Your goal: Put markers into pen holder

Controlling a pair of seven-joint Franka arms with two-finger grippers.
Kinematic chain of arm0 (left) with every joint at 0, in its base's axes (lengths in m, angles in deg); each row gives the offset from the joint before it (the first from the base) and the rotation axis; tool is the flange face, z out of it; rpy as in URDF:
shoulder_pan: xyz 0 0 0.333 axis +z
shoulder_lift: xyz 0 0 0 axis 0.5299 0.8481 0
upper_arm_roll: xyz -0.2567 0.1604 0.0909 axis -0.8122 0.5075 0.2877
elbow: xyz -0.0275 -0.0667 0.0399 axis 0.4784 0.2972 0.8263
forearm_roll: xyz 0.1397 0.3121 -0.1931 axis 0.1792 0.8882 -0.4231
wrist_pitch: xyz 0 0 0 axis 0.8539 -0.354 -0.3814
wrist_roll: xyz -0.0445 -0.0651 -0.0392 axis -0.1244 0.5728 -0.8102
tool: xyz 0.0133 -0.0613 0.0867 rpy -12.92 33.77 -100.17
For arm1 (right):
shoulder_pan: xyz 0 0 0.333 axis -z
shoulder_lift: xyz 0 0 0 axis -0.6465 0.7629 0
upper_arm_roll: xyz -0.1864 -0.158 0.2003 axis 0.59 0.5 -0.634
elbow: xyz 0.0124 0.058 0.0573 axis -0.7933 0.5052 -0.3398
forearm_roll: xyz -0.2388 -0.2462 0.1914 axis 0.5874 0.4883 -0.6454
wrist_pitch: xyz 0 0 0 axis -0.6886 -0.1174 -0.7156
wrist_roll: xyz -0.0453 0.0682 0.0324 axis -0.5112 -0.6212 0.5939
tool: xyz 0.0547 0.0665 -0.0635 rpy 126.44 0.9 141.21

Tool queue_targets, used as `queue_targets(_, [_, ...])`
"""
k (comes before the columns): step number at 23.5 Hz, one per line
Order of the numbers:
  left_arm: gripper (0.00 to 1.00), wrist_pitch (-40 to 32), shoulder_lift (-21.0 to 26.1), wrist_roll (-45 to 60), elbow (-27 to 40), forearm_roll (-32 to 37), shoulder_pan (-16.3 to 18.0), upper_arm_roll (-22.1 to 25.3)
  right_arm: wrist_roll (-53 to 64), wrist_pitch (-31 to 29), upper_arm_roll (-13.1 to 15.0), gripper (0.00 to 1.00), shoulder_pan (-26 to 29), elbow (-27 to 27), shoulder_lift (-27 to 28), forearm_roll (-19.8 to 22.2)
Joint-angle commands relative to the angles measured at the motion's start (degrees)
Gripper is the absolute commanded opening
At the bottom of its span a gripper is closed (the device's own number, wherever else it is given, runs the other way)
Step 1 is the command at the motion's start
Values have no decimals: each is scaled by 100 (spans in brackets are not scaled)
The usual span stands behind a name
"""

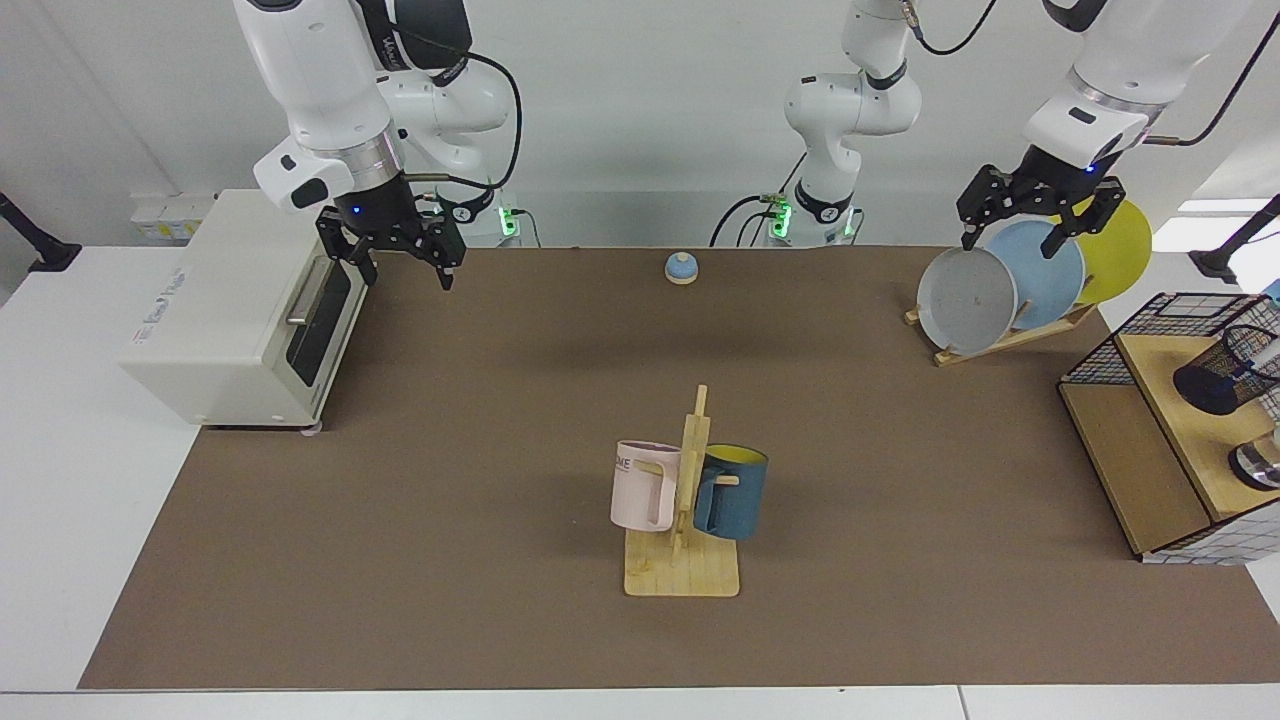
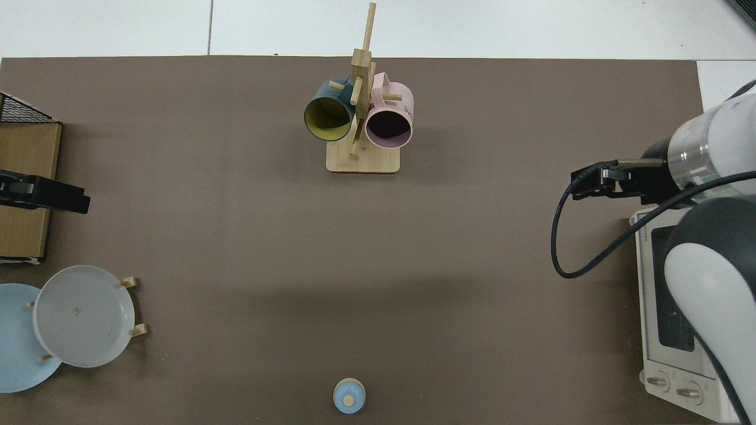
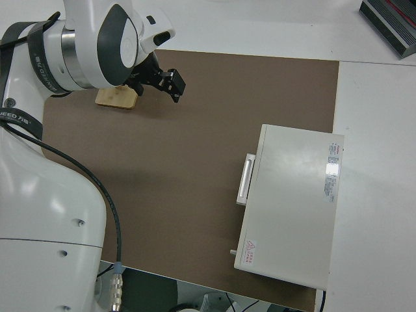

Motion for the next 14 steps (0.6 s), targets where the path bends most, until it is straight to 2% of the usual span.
queue_targets(1, [100, 79, 41, 74, -81, 14, 89, -72, -94, -110, -48, 100, 50, 136, -100, -18])
queue_targets(14, [100, 8, -47, 83, -98, -64, 115, -169, -94, -110, -48, 100, 50, 136, -109, -9])
